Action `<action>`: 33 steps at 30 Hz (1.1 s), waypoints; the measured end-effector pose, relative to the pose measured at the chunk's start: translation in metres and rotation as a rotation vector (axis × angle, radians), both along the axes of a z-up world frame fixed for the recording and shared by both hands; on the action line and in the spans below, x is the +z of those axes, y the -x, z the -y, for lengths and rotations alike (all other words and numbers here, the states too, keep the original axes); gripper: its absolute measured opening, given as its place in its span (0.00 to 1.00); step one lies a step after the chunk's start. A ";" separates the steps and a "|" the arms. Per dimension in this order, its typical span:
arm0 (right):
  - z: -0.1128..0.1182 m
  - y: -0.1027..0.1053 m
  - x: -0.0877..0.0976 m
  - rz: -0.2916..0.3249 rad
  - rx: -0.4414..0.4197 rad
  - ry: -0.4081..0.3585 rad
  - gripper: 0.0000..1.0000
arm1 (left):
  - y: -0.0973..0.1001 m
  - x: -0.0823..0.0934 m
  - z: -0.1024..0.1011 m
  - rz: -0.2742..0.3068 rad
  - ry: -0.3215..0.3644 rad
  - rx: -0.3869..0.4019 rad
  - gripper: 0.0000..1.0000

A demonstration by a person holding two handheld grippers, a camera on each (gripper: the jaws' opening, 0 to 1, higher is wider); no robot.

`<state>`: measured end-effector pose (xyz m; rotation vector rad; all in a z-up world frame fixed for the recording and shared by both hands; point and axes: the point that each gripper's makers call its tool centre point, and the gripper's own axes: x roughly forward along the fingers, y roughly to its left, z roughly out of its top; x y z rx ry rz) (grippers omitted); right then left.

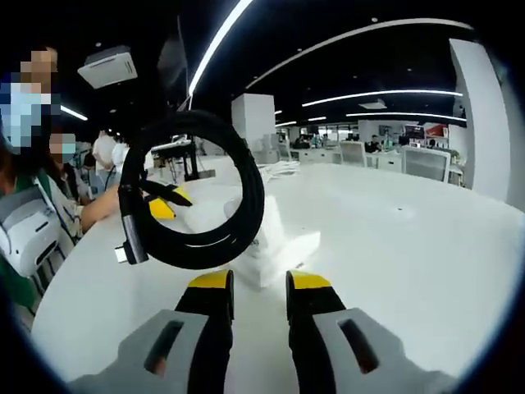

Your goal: Straighten the power strip on the desk, plug the charger into it

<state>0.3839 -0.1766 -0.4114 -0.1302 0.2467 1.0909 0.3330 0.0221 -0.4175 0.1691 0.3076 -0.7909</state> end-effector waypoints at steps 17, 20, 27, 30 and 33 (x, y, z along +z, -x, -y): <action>-0.016 0.002 -0.005 -0.014 0.031 0.003 0.23 | -0.001 -0.007 0.000 -0.035 0.008 0.010 0.26; -0.017 0.002 -0.007 -0.014 0.032 0.007 0.23 | -0.002 -0.008 0.000 -0.037 0.006 0.010 0.26; -0.016 0.001 -0.007 -0.018 0.028 0.012 0.22 | -0.002 -0.009 0.001 -0.041 0.008 0.011 0.25; -0.016 0.001 -0.007 -0.030 0.021 0.007 0.22 | -0.002 -0.009 0.001 -0.042 0.008 0.015 0.25; -0.015 0.000 -0.007 -0.041 0.014 -0.001 0.21 | -0.002 -0.009 0.001 -0.046 0.014 0.016 0.25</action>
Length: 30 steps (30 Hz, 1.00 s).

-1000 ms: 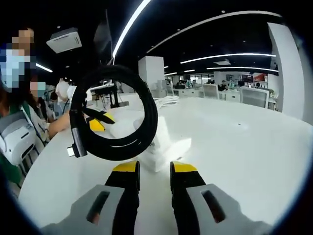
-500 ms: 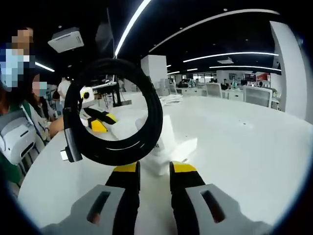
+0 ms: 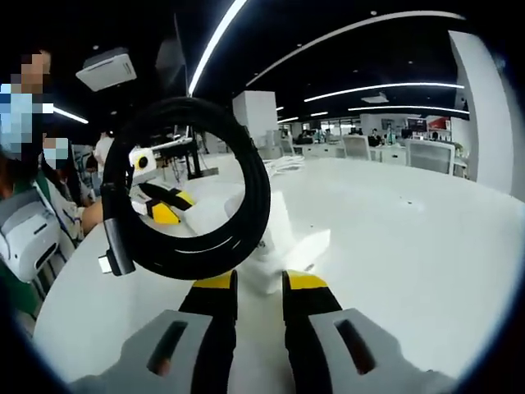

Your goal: Straighten the power strip on the desk, plug the charger into it

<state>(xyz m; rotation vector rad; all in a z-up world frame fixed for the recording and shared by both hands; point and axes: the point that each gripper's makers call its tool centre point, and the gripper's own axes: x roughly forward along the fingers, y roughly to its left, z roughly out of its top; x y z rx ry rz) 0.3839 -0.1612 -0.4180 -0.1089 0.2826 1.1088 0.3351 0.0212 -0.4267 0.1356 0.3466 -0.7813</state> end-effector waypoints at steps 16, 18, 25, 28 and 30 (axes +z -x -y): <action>-0.002 0.001 0.000 -0.007 -0.011 0.008 0.21 | -0.001 0.000 -0.001 -0.016 0.025 0.007 0.24; -0.002 0.001 -0.001 -0.009 -0.012 0.007 0.21 | -0.001 0.000 -0.001 -0.020 0.032 0.006 0.25; -0.002 0.002 -0.001 -0.014 -0.015 0.006 0.21 | -0.001 0.000 -0.001 -0.018 0.028 0.008 0.24; -0.002 0.002 -0.001 -0.011 -0.016 0.010 0.21 | -0.001 0.000 -0.001 -0.022 0.034 0.008 0.24; -0.003 0.002 -0.001 -0.008 -0.018 0.014 0.21 | -0.001 0.000 -0.001 -0.023 0.035 0.008 0.24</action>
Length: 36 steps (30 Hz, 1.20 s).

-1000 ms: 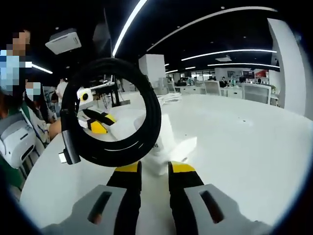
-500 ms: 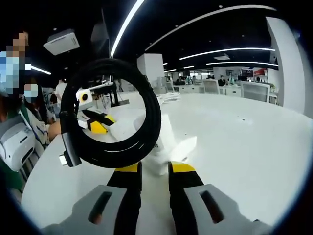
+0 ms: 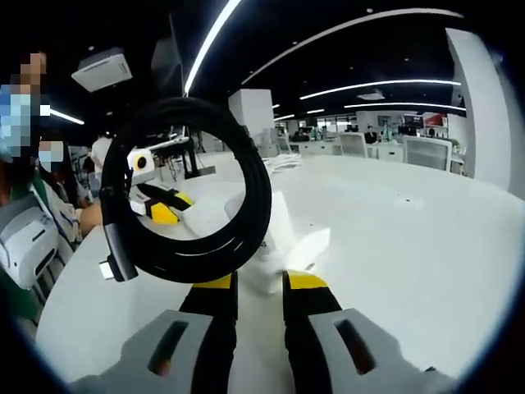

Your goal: Straighten the power strip on the desk, plug the charger into it

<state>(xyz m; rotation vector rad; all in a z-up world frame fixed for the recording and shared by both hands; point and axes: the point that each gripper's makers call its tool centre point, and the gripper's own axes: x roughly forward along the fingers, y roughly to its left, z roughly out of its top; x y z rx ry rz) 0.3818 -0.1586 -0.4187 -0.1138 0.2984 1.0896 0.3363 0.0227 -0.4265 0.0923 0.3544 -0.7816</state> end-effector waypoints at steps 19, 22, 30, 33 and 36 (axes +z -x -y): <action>-0.011 0.009 0.000 0.014 0.015 0.034 0.18 | -0.008 0.000 -0.014 0.001 -0.021 0.061 0.24; -0.012 0.009 0.000 0.017 0.011 0.042 0.18 | -0.009 0.000 -0.015 0.001 -0.021 0.066 0.24; -0.014 0.009 0.000 0.018 0.000 0.052 0.16 | -0.012 0.000 -0.018 -0.001 -0.019 0.082 0.24; -0.015 0.010 0.000 0.020 -0.003 0.058 0.16 | -0.013 0.000 -0.019 0.000 -0.020 0.087 0.24; -0.015 0.009 0.000 0.020 -0.011 0.062 0.16 | -0.013 0.000 -0.020 0.000 -0.020 0.091 0.24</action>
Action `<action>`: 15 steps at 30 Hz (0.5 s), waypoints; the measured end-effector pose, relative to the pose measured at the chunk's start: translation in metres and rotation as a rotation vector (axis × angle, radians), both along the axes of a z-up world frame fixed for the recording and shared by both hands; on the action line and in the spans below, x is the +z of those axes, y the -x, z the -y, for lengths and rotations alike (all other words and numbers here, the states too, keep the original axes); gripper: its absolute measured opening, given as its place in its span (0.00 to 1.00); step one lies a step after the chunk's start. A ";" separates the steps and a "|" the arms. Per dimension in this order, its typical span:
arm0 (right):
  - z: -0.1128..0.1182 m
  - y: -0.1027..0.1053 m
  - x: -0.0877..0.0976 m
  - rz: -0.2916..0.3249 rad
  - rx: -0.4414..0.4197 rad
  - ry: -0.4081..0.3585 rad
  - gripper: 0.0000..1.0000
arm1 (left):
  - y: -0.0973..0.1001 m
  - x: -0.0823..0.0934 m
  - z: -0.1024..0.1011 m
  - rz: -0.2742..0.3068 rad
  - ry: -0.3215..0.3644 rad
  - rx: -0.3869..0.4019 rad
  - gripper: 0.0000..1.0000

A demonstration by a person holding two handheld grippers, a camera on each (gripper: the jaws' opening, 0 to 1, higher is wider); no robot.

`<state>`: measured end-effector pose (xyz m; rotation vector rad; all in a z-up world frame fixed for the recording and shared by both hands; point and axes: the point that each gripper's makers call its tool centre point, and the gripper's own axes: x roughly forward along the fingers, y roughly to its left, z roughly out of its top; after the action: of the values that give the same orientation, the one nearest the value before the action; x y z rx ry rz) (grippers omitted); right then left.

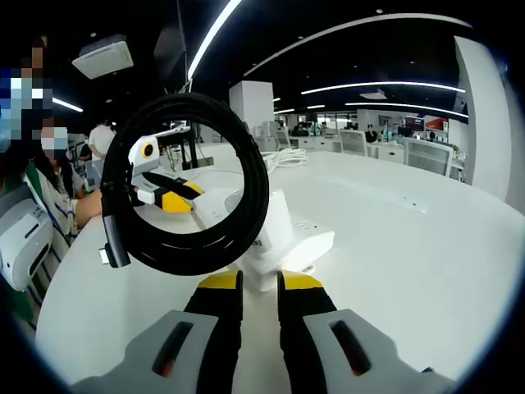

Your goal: Straighten the power strip on the desk, plug the charger into it

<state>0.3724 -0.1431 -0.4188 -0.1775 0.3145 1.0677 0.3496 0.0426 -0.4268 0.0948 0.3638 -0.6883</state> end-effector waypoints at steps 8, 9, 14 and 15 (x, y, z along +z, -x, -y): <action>-0.005 0.002 -0.001 -0.002 -0.014 0.007 0.15 | -0.003 0.000 -0.004 0.006 -0.008 0.018 0.24; -0.005 0.002 -0.001 -0.002 -0.015 0.007 0.15 | -0.003 0.000 -0.004 0.007 -0.009 0.021 0.24; -0.007 0.002 -0.001 -0.003 -0.025 0.010 0.15 | -0.005 0.000 -0.006 0.008 -0.010 0.028 0.24; -0.007 0.002 -0.001 -0.005 -0.028 0.010 0.15 | -0.005 -0.001 -0.007 0.009 -0.011 0.030 0.24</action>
<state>0.3701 -0.1358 -0.4196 -0.1794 0.3258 1.0396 0.3545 0.0492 -0.4273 0.1024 0.3599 -0.6566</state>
